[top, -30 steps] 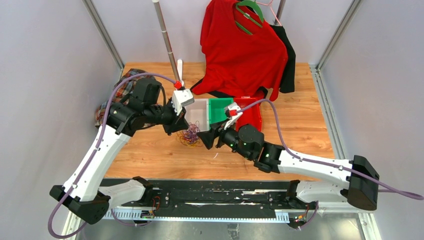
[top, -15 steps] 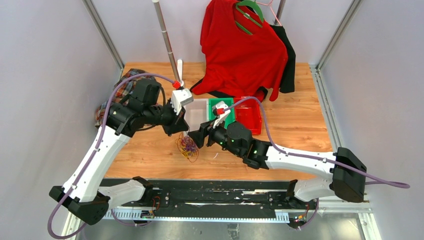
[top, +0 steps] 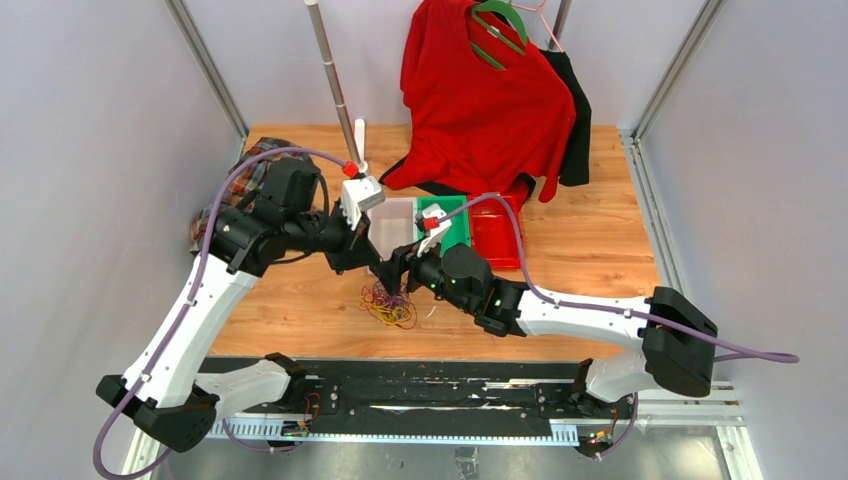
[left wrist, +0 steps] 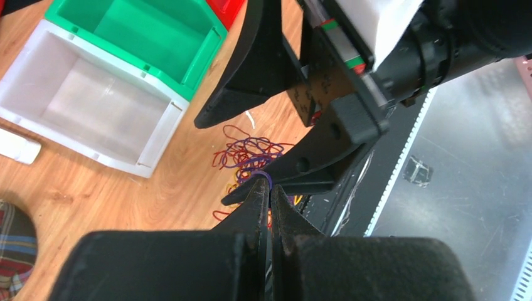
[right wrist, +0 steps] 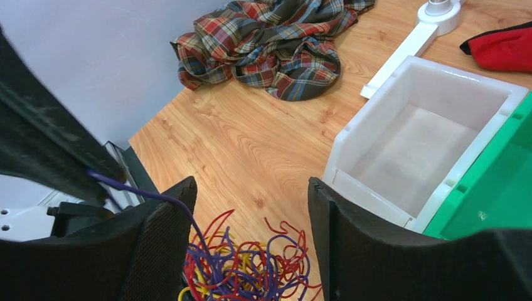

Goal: Untangle the cables

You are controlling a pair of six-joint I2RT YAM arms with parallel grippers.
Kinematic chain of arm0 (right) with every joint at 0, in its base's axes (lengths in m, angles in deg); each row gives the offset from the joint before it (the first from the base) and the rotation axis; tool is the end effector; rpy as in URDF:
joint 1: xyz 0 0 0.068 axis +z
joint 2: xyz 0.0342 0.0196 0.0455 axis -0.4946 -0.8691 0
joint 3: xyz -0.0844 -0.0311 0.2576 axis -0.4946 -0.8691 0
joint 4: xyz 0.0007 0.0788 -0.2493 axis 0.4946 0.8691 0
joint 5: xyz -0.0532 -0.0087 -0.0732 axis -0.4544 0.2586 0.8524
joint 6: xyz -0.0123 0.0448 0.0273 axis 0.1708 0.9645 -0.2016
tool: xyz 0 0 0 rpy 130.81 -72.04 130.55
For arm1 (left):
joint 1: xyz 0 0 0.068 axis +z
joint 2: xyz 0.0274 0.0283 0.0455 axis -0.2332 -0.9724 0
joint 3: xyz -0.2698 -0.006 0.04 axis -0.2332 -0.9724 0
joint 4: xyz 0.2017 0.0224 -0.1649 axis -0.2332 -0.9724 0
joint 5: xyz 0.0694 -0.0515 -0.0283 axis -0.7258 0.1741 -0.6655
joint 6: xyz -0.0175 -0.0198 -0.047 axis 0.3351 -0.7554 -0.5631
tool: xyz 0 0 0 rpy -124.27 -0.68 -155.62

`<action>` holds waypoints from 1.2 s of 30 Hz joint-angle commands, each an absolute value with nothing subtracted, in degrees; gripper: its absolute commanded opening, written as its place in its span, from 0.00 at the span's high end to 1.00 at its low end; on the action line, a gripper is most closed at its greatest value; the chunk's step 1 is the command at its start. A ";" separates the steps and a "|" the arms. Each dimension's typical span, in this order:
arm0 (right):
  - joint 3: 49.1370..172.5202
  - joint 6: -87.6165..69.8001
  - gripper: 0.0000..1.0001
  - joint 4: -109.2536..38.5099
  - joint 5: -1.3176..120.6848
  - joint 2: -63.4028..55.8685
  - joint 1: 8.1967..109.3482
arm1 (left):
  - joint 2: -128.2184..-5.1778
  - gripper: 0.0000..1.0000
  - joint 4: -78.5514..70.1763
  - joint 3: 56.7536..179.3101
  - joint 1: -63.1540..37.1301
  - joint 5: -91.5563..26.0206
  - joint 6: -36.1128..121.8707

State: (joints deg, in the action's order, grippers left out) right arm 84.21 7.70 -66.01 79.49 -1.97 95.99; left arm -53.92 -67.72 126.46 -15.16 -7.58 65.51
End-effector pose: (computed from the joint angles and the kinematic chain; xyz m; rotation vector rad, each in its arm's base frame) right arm 0.1358 0.2916 0.3009 -0.4455 1.6166 1.0463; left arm 0.1561 -0.1075 0.4093 1.0593 2.0600 -0.8332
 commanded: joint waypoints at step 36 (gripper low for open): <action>79.88 10.92 0.38 -72.48 83.08 -12.46 95.43 | -56.80 0.99 -67.24 142.33 -16.69 -2.75 60.84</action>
